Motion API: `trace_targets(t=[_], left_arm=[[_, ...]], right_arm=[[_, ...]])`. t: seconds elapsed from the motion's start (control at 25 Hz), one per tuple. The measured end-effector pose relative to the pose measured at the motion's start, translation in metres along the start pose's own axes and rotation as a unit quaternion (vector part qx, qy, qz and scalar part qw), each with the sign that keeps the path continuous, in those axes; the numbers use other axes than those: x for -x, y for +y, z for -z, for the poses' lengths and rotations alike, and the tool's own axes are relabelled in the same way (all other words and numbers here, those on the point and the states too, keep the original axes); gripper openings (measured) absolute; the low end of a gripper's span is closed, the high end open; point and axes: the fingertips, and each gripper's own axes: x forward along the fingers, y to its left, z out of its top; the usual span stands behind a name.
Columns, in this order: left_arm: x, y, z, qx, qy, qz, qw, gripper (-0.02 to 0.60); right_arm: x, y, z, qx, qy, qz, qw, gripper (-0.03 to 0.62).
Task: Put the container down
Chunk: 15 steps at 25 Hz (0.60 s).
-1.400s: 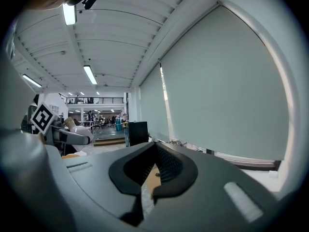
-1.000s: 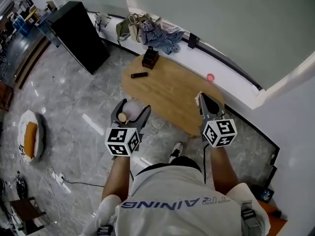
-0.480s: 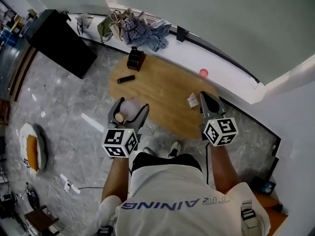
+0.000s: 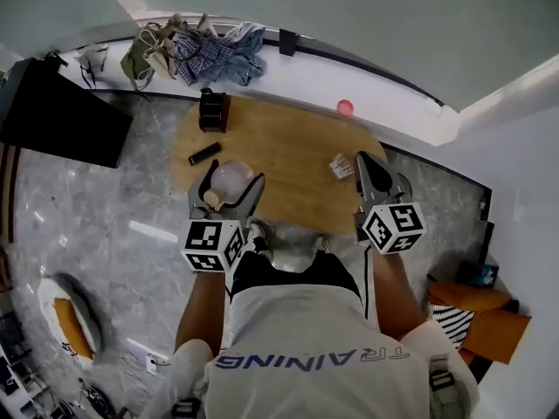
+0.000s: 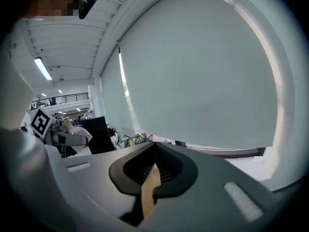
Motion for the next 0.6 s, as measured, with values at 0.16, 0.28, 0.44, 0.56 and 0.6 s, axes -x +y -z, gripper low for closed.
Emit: trace_targets(t=[0.16, 0.28, 0.44, 0.56, 0.6], left_arm=[[-0.023, 0.034, -0.001, -0.021, 0.016, 0.041, 0.9988, 0.41], [-0.037, 0.05, 0.005, -0.027, 0.028, 0.055, 0.9978, 0.41], [-0.051, 0.054, 0.017, -0.029, 0.044, 0.063, 0.9966, 0.41], [-0.061, 0.047, 0.031, -0.033, 0.057, 0.068, 0.9955, 0.41], [-0.066, 0.044, 0.037, -0.037, 0.061, 0.07, 0.9949, 0.41]], right_arm=[[-0.023, 0.024, -0.001, 0.004, -0.003, 0.031, 1.0, 0.015], [-0.035, 0.031, 0.003, 0.006, 0.002, 0.047, 0.999, 0.015], [-0.035, 0.02, 0.014, 0.001, 0.011, 0.066, 0.998, 0.015], [-0.03, 0.004, 0.028, -0.002, 0.021, 0.077, 0.997, 0.015], [-0.03, -0.003, 0.035, -0.004, 0.024, 0.08, 0.996, 0.015]])
